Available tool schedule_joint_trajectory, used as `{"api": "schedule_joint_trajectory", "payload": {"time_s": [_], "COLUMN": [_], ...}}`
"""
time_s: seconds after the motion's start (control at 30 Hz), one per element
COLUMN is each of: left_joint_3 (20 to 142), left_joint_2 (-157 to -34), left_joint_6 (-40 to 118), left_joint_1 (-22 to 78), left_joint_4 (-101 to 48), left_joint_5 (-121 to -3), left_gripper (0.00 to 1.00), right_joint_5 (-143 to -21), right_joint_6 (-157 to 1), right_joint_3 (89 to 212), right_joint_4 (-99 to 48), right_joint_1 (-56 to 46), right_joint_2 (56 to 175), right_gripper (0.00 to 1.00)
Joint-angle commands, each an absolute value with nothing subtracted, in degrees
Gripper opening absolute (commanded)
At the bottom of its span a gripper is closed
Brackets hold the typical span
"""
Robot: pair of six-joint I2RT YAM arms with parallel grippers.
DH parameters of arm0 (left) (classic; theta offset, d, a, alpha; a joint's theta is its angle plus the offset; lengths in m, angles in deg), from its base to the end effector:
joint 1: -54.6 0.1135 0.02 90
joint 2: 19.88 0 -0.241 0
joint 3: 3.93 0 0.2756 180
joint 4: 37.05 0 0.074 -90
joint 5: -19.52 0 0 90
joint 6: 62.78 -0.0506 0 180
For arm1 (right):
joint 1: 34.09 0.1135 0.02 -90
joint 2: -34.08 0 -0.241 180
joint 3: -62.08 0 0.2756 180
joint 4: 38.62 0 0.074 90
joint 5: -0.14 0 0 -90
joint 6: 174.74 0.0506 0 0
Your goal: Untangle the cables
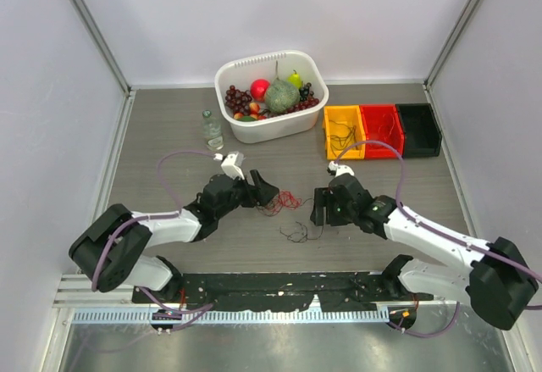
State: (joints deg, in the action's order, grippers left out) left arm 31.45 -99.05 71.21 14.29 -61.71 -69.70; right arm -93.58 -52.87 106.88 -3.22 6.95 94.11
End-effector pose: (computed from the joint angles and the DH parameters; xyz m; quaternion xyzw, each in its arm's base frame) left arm 0.2217 -0.1890 0.1187 -0.0222 0.8145 -0.3932 0.4261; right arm 0.1866 0.1581 0.1536 -0.0643 0.9389 0.1755 0.2890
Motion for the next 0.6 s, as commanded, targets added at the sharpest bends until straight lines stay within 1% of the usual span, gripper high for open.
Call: {"api": "schedule_joint_trajectory", "payload": {"time_s": [0.0,0.07,0.1,0.17,0.23,0.27,0.3,0.33,0.37,0.4,0.43,0.5,0.57], "left_joint_3": [35.61,38.6,39.66,41.07,41.78,42.3,43.18,44.32,45.72,47.21,50.01,54.94,59.95], "left_joint_2": [-103.71,-107.05,-108.28,-109.43,-108.56,-107.95,-107.51,-107.59,-108.2,-109.16,-110.74,-114.52,-118.03], "left_joint_6": [69.15,69.23,69.15,68.19,66.34,65.12,64.23,63.35,62.74,62.47,61.86,60.63,60.27], "left_joint_1": [14.35,14.44,14.35,13.65,11.99,10.67,9.53,8.47,7.5,6.62,5.92,4.34,3.37], "left_joint_4": [-65.89,-64.13,-63.59,-62.8,-60.26,-58.42,-55.71,-52.81,-50.08,-47.62,-45.24,-38.66,-31.98], "left_joint_5": [-63.02,-60.73,-59.41,-58.17,-61.14,-63.94,-66.58,-69.39,-72.12,-73.62,-74.77,-77.31,-80.31], "left_gripper": [0.75,0.69,0.67,0.66,0.66,0.67,0.67,0.67,0.67,0.66,0.66,0.63,0.6], "right_joint_5": [-92.15,-90.83,-90.74,-90.74,-90.82,-90.74,-90.74,-90.74,-90.74,-90.65,-90.74,-91.0,-91.87], "right_joint_6": [-54.07,-54.33,-54.33,-54.33,-54.42,-54.42,-54.42,-54.33,-54.25,-54.16,-54.07,-54.6,-55.3], "right_joint_3": [108.22,108.14,108.14,107.88,107.7,107.96,108.22,108.4,108.49,108.49,108.58,109.1,110.68], "right_joint_4": [-12.94,-15.49,-17.15,-18.83,-20.15,-20.42,-20.68,-20.6,-20.51,-20.42,-19.81,-17.8,-14.73], "right_joint_1": [6.96,6.96,6.96,6.96,6.96,6.96,6.96,6.87,6.95,6.96,7.04,6.96,7.04], "right_joint_2": [98.67,101.92,103.75,105.96,107.89,108.25,108.78,108.52,107.39,106.68,104.76,101.25,97.28], "right_gripper": [0.69,0.65,0.64,0.59,0.53,0.45,0.34,0.28,0.19,0.15,0.08,0.01,0.01]}}
